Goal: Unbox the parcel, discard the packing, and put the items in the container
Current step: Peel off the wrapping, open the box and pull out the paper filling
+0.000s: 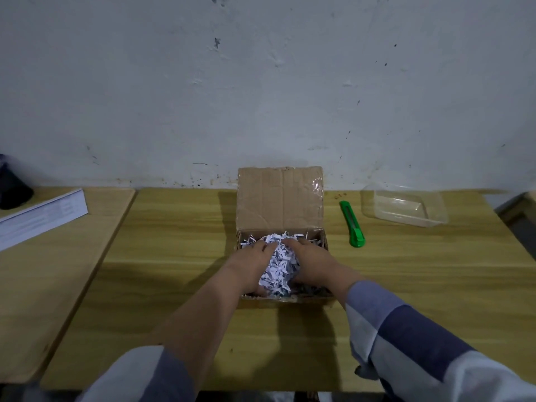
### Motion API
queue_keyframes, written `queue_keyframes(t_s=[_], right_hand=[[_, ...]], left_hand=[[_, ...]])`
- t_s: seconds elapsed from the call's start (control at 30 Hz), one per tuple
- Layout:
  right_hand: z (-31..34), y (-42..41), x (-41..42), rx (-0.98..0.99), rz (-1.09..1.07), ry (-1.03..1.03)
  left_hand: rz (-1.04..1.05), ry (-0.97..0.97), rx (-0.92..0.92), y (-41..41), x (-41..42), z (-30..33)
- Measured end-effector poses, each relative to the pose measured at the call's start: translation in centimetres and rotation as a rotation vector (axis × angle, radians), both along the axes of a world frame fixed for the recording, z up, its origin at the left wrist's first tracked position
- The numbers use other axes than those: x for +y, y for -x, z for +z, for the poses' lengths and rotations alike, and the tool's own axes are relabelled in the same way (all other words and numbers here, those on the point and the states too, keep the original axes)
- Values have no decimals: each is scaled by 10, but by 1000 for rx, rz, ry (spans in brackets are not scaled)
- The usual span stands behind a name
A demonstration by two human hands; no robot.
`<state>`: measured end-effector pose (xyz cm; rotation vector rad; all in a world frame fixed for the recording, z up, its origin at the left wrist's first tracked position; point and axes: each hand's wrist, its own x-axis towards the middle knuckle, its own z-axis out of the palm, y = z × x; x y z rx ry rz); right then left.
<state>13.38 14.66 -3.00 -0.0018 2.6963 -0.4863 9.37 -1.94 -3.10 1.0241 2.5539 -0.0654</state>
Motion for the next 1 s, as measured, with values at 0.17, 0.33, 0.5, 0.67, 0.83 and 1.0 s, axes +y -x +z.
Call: queue_keyframes(t_s=[0.17,0.33,0.5,0.67,0.83,1.0], right_hand=[[-3,-2,-2,60,-67,41],[-4,-9,-2,106,-145,129],[13,-20,-7,171,-193,217],[47,-31,-3,272,-215,214],[76,-50,23,356,-282,203],[92,-74,72,406,-339,199]], left_hand=[[42,-84,-6,-3,-2,-2],[75,-197,5,-9,-7,1],[98,-284,36,-19,-12,12],[90,-407,116,-26,-13,33],[43,-481,145,-35,15,64],[-17,-511,120,-51,68,80]])
